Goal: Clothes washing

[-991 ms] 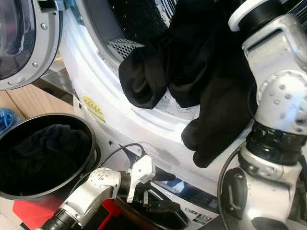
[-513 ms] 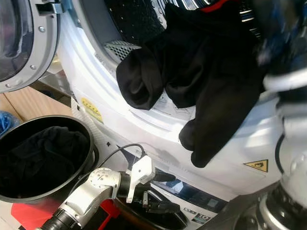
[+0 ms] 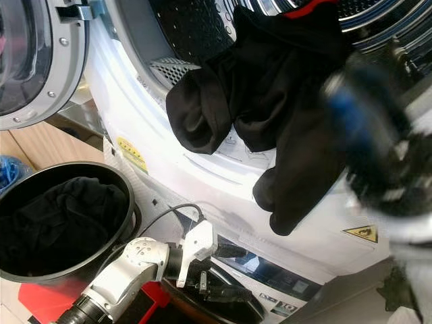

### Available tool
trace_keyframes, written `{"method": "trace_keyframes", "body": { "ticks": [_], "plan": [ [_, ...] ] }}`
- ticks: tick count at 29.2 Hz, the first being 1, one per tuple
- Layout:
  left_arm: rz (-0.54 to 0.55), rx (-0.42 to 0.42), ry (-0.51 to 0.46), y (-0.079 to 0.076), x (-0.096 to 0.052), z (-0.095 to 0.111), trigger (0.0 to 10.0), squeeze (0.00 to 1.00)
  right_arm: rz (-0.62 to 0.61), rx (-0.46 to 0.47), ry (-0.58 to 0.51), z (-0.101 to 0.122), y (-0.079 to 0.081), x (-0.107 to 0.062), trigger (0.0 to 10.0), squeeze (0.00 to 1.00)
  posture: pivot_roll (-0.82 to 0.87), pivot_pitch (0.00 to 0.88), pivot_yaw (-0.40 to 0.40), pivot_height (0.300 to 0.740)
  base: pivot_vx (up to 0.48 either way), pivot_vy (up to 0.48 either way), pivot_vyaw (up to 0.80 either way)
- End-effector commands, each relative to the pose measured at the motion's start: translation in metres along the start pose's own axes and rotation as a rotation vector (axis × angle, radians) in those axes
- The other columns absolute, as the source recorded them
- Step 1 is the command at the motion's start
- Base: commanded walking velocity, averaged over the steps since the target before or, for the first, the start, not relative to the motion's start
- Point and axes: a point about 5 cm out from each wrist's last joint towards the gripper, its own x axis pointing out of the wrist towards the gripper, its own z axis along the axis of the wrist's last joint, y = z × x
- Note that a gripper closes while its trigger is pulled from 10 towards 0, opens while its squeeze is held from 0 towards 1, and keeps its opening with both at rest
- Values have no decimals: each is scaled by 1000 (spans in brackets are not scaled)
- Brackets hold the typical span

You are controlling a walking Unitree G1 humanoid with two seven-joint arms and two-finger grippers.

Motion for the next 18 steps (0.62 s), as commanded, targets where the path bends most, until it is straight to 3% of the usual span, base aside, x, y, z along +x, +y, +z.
{"method": "trace_keyframes", "body": {
  "ticks": [1, 4, 8, 12, 18],
  "plan": [
    [-17, 3, 2, -3, 3, 0, 10000, 0, 12, -12, 162, -22, 9, -5, 10000, 0, -71, 163, -102, 740, 0, 0, 0],
    [-19, 7, 3, -2, 3, 1, 10000, 0, -53, 7, 298, -49, 4, -14, 10000, 0, -71, 163, -102, 740, 0, 0, 0],
    [-18, 8, 2, -2, 2, 1, 10000, 0, -152, -5, 391, -66, -9, -25, 10000, 0, -60, 150, -102, 740, 0, 0, 0],
    [-17, 10, 5, -2, 2, 1, 10000, 0, -217, -4, 432, -77, -18, -35, 10000, 0, -57, 154, -102, 740, 0, 0, 0],
    [-14, 9, 5, -2, 1, 1, 10000, 0, -232, 40, 415, -76, -16, -42, 10000, 0, -59, 161, -100, 740, 0, 0, 0]
  ]
}}
